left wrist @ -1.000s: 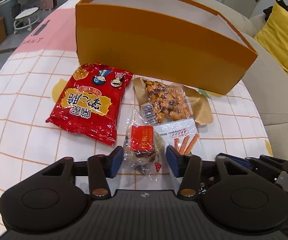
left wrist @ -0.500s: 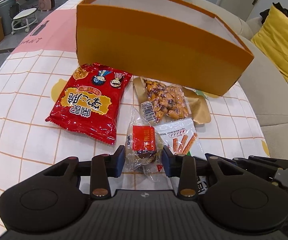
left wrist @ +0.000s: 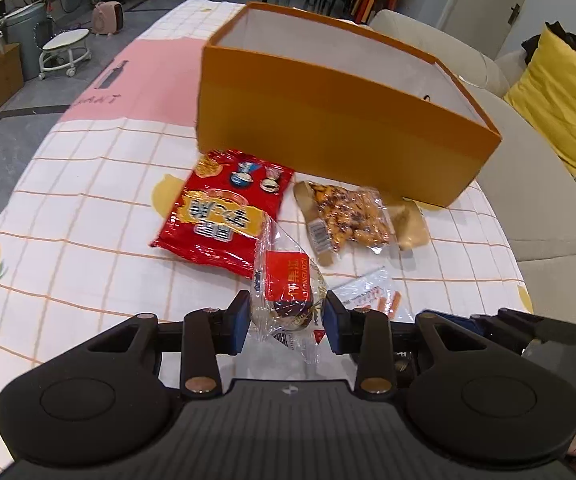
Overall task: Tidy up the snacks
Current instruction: 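Grasp the small red-capped packet with the left tool while the right tool grasps the white breadstick packet, then carry both packets into the orange box and open both tools to release them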
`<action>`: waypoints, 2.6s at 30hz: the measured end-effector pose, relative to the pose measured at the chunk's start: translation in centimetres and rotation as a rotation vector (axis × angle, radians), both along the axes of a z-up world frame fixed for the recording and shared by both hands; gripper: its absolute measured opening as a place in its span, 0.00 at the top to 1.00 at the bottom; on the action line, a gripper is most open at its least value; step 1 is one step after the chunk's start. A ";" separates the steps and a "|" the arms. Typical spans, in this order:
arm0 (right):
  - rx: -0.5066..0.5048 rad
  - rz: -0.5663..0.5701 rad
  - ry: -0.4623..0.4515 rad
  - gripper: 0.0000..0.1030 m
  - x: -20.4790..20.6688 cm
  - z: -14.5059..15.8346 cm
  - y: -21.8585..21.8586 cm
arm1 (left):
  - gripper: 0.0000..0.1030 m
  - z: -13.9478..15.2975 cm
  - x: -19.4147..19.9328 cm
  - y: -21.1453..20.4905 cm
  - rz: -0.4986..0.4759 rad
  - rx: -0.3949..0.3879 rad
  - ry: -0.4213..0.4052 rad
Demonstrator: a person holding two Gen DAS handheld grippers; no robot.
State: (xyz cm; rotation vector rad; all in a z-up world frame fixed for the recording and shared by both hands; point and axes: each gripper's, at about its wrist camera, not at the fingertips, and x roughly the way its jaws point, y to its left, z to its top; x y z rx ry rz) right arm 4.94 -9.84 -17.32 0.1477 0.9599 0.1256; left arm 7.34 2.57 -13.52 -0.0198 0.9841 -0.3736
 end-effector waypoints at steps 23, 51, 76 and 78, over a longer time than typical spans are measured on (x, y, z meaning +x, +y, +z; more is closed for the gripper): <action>-0.117 0.049 -0.017 0.56 -1.9 1.0 1.5 | 0.59 1.4 -0.7 0.6 -0.008 -0.026 -0.024; -0.089 -0.165 -0.382 0.57 5.0 17.5 -8.0 | 0.59 13.9 6.8 -7.3 -0.159 -0.016 -0.248; -0.108 -0.069 -0.044 0.57 24.1 9.7 -12.8 | 0.59 5.3 22.4 -12.8 -0.254 0.150 -0.016; -0.125 -0.054 -0.013 0.57 25.1 8.7 -12.5 | 0.59 4.2 23.2 -13.0 -0.263 0.186 0.001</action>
